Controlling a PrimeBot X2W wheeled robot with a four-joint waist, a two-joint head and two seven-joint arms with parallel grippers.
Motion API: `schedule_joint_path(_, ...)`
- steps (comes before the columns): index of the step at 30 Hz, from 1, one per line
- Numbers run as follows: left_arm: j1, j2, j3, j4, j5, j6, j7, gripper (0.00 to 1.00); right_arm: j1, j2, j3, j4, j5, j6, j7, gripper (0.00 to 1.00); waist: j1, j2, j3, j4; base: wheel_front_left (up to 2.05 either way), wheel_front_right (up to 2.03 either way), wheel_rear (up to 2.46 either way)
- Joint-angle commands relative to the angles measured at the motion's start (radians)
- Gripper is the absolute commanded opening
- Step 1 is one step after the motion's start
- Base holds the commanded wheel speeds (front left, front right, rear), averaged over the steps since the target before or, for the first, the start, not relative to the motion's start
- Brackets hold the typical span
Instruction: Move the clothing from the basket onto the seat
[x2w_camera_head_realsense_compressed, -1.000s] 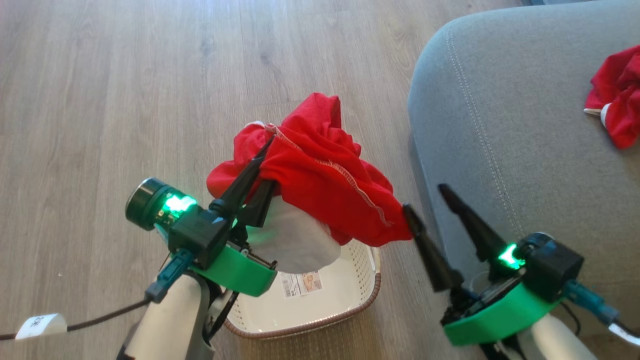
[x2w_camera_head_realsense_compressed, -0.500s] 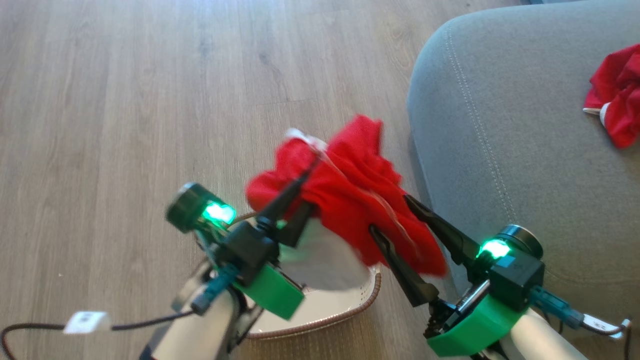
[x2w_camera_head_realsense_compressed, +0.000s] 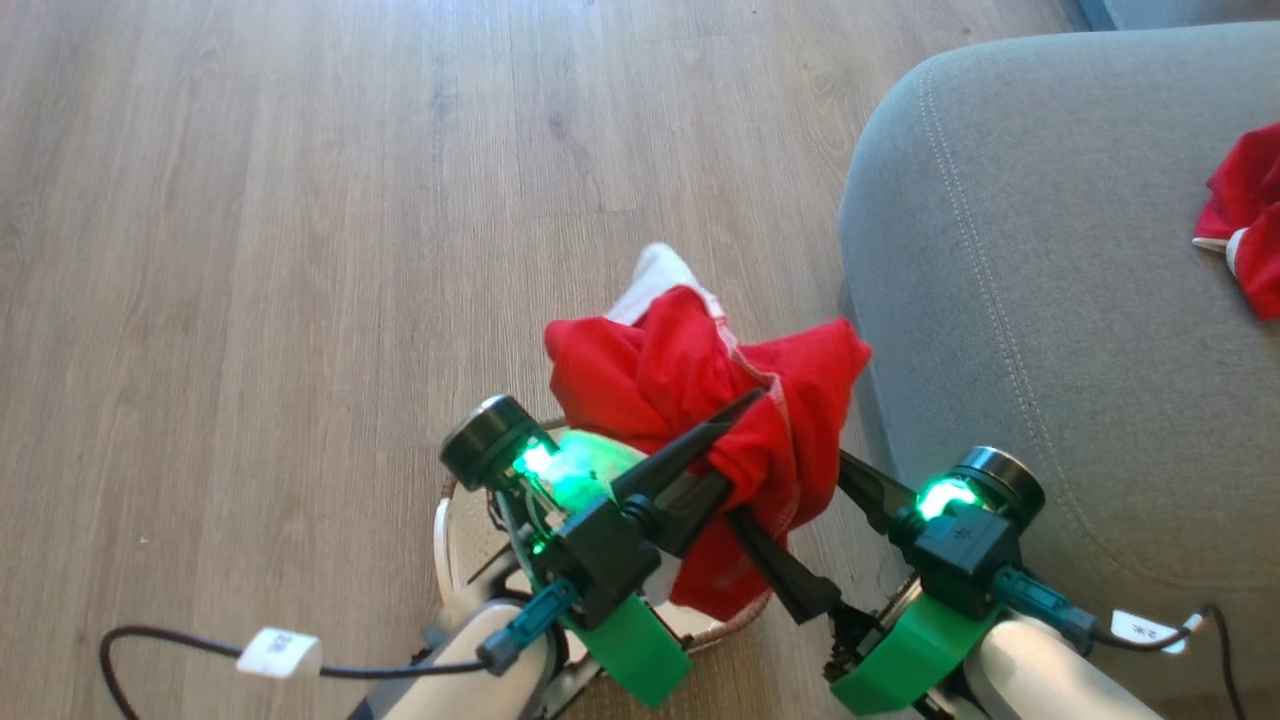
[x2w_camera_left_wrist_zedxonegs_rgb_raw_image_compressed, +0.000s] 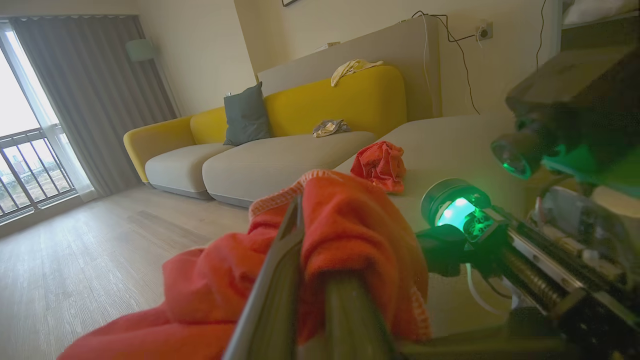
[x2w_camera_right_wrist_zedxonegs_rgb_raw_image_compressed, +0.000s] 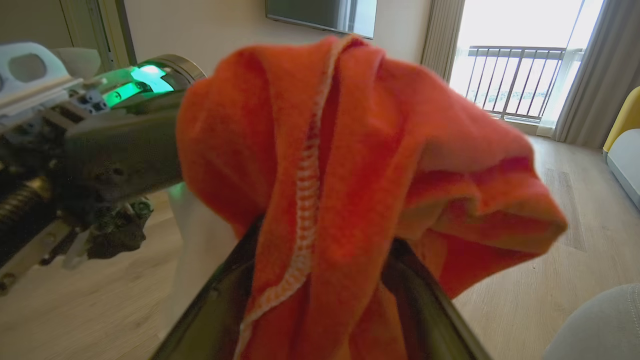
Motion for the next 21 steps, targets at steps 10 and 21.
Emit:
schedule_joint_path(10, -0.041, -0.009, 0.017, -0.028, -0.016, -0.001, -0.005, 0.0, -0.043, 0.047, 0.01, -0.008, -0.011, 0.0, -0.002, 1.0, 0.0, 0.0, -0.009, 0.007, 0.0, 0.0, 0.0)
schedule_joint_path(21, -0.019, -0.012, 0.045, -0.012, -0.017, -0.001, -0.005, 0.0, -0.014, 0.108, -0.069, -0.03, 0.001, 0.0, -0.002, 0.0, 0.0, 0.0, -0.024, 0.016, 0.0, 0.0, 0.0)
